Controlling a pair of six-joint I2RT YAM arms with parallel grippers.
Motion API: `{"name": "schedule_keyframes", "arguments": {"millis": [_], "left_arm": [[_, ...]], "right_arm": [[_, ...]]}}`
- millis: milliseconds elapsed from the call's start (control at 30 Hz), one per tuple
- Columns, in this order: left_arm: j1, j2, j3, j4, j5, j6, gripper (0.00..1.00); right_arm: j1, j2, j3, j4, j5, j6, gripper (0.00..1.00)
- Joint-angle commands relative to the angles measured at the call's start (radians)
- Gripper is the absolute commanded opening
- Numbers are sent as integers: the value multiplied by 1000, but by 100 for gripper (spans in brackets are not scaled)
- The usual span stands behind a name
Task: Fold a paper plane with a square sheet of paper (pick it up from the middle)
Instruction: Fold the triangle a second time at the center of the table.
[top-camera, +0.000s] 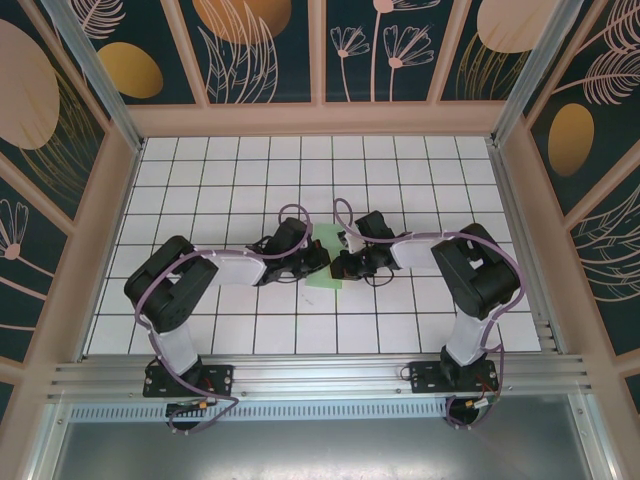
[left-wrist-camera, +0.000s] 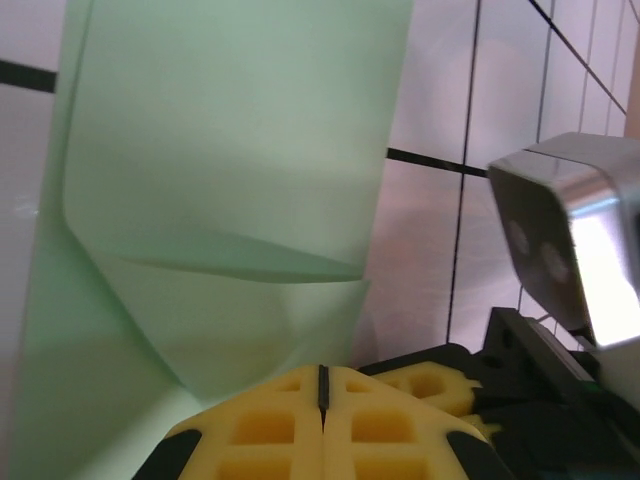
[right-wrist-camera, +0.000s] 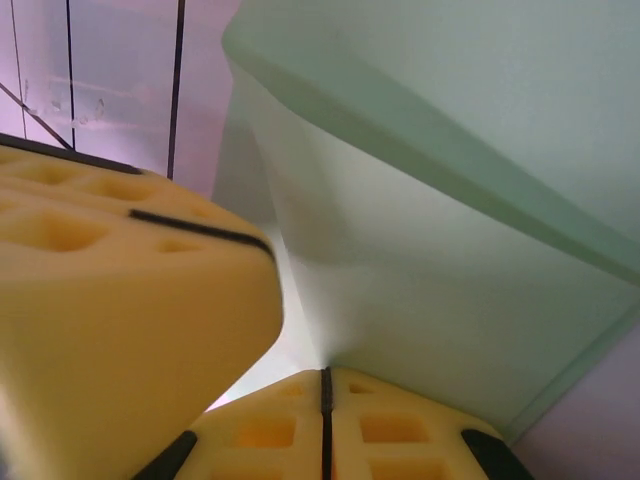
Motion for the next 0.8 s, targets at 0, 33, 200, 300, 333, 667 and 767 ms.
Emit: {"name": "schedule_keyframes", "arguments": {"millis": [0, 33, 200, 300, 333, 667, 767], "left_arm": [[-4, 27, -15, 36, -12, -26, 0], [-3, 31, -18, 36, -14, -27, 0], [-4, 59, -32, 64, 1, -15, 1], [-3, 66, -33, 34, -42, 20, 2], [-4, 65, -35, 21, -61, 31, 3], [26, 58, -29, -10, -167, 80, 5], [50, 63, -26, 2, -159, 95, 5]], "right_arm": [[-2, 20, -36, -37, 74, 3, 11], [-3, 20, -36, -37, 75, 2, 11], [-3, 26, -35, -36, 77, 6, 11], [-2, 34, -36, -44, 87, 3, 10], [-3, 35, -40, -48, 93, -1, 10], [-3, 21, -86, -82, 123, -35, 6], [-3, 18, -94, -81, 115, -36, 6]]}}
